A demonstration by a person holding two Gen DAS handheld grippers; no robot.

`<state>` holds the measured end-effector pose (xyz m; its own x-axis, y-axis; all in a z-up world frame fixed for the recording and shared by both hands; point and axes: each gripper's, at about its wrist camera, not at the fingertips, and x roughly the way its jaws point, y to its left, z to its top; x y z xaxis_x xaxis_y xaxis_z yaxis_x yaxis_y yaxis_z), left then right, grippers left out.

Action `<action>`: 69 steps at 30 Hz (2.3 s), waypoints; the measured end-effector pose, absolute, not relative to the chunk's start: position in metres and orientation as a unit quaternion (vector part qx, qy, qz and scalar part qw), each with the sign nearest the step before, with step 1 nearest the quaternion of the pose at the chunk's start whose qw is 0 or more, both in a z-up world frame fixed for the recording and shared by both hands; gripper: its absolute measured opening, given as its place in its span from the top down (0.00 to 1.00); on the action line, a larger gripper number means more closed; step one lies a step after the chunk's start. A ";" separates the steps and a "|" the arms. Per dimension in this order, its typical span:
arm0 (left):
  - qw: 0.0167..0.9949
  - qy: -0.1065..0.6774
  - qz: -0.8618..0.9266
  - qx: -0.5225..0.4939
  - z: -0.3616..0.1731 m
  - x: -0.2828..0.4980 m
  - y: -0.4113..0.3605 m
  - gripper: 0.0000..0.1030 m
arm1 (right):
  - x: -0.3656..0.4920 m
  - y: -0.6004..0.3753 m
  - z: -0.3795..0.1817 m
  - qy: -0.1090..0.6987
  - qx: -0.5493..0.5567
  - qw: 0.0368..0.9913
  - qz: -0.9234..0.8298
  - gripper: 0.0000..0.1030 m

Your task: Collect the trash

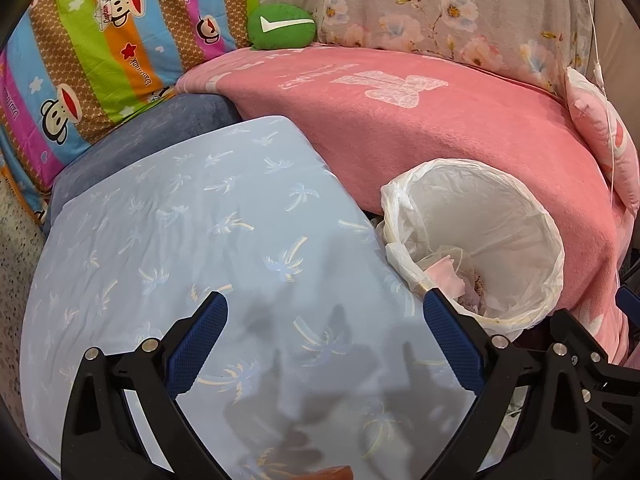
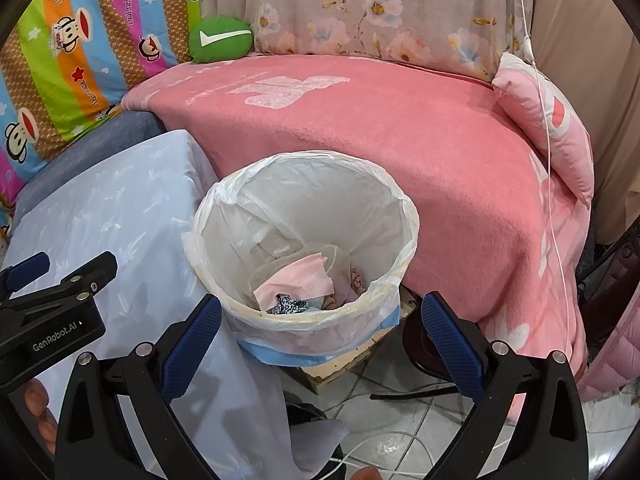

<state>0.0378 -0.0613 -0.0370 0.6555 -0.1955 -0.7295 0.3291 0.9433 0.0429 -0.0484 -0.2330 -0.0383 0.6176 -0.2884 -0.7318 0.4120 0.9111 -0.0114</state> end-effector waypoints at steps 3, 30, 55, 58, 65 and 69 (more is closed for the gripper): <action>0.905 0.390 -0.146 0.087 -0.037 0.038 -0.061 0.09 | -0.048 -0.233 -0.038 0.392 0.078 0.896 -0.195 0.05; 0.904 0.391 -0.150 0.088 -0.038 0.034 -0.064 0.09 | -0.050 -0.233 -0.040 0.392 0.078 0.896 -0.195 0.05; 0.903 0.391 -0.151 0.090 -0.037 0.033 -0.065 0.09 | -0.050 -0.233 -0.040 0.392 0.078 0.896 -0.195 0.05; 0.904 0.391 -0.151 0.091 -0.038 0.033 -0.065 0.09 | -0.050 -0.233 -0.040 0.392 0.077 0.896 -0.195 0.05; 0.903 0.391 -0.152 0.091 -0.038 0.032 -0.065 0.09 | -0.050 -0.233 -0.039 0.392 0.078 0.896 -0.196 0.05; 0.902 0.393 -0.151 0.092 -0.039 0.032 -0.065 0.09 | -0.050 -0.233 -0.040 0.391 0.078 0.896 -0.196 0.05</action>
